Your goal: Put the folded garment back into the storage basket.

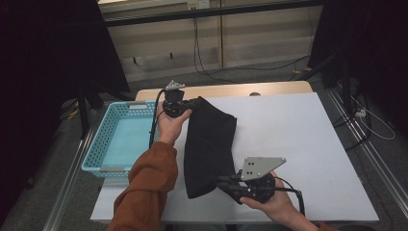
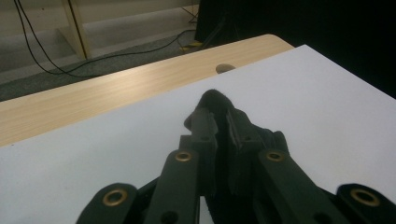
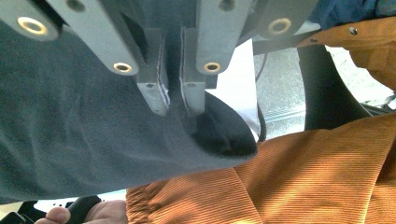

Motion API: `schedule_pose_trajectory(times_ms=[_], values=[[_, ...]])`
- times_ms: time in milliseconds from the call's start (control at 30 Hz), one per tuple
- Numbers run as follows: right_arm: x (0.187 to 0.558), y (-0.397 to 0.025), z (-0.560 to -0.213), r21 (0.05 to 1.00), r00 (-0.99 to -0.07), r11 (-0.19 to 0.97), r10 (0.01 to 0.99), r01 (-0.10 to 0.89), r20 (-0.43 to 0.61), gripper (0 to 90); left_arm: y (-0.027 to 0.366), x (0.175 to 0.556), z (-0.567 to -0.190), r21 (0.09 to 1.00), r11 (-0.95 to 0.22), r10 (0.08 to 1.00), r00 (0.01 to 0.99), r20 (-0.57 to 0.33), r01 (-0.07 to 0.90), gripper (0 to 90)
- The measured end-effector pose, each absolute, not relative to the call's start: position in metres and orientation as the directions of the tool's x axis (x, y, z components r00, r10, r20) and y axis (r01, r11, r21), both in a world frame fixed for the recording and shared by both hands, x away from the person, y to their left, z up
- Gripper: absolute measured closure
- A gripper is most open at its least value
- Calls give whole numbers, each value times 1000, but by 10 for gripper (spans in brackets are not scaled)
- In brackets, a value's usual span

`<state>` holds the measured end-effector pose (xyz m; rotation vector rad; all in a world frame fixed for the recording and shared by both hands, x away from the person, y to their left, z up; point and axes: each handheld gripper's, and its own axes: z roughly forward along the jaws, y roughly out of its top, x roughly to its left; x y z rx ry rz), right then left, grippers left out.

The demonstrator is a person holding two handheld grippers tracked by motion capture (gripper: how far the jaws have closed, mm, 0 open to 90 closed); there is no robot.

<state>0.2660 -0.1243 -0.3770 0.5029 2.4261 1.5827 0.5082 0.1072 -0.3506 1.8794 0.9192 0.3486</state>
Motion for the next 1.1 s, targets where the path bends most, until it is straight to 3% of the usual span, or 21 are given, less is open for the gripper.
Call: schedule_pose_trajectory(times_ms=[1100], values=[[275, -103, -355, 934, -930, 333, 367, 127, -4, 843, 132, 510, -311, 889, -225, 750, 653, -103, 400, 832]])
